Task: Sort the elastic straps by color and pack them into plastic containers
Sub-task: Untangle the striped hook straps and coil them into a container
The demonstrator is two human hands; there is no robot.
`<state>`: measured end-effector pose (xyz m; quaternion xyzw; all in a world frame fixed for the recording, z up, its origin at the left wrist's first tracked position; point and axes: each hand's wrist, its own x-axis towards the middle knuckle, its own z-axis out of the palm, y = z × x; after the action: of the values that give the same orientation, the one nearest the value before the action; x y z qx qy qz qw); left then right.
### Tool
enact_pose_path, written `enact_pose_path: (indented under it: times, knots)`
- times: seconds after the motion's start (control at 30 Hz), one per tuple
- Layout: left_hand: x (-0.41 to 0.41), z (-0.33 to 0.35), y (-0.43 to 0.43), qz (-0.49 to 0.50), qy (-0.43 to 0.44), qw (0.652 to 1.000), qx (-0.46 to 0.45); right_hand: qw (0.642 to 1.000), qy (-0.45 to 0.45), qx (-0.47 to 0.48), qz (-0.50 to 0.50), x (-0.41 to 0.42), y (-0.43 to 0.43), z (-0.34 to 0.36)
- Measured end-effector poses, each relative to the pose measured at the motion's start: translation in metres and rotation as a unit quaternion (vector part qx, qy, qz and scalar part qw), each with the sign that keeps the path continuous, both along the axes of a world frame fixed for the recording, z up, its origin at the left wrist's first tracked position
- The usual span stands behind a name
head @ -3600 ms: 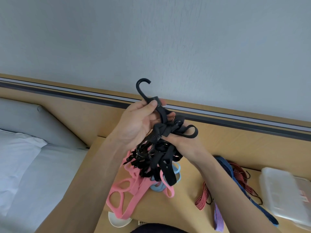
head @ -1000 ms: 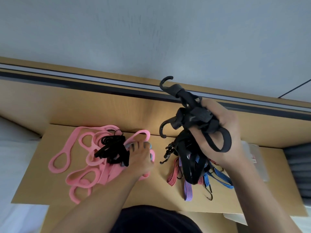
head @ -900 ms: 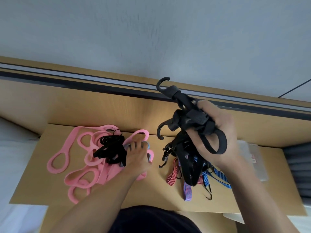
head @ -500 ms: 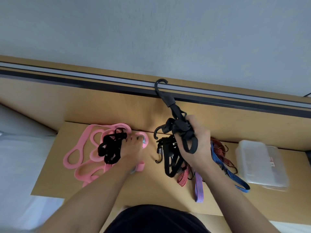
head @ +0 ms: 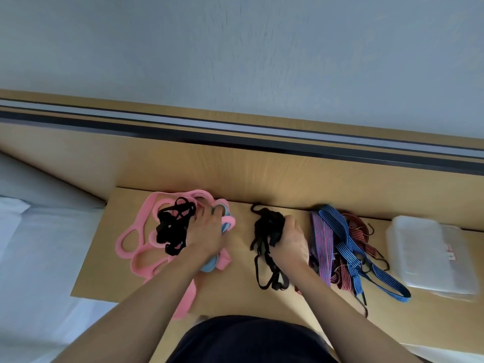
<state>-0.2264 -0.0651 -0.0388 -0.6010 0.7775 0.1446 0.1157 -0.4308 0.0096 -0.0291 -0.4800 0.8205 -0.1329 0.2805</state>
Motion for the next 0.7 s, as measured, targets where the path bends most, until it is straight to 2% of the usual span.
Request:
enact_pose_path:
  times: [0.17, 0.37, 0.5, 0.7]
  knots:
    - [-0.010, 0.017, 0.013, -0.037, 0.099, 0.993, 0.049, 0.993, 0.009, 0.050, -0.103, 0.007, -0.025, -0.012]
    - [-0.001, 0.037, 0.041, -0.054, 0.168, 0.983, 0.045, 0.991, 0.015, 0.106, -0.080, 0.011, -0.033, -0.015]
    - [0.026, 0.042, 0.060, 0.017, 0.248, 0.968, -0.021, 0.992, 0.010, 0.112, -0.058, 0.011, -0.030, -0.004]
    - [0.069, 0.045, 0.060, 0.155, 0.262, 0.946, -0.111, 0.998, 0.034, 0.053, 0.006, 0.019, -0.023, 0.025]
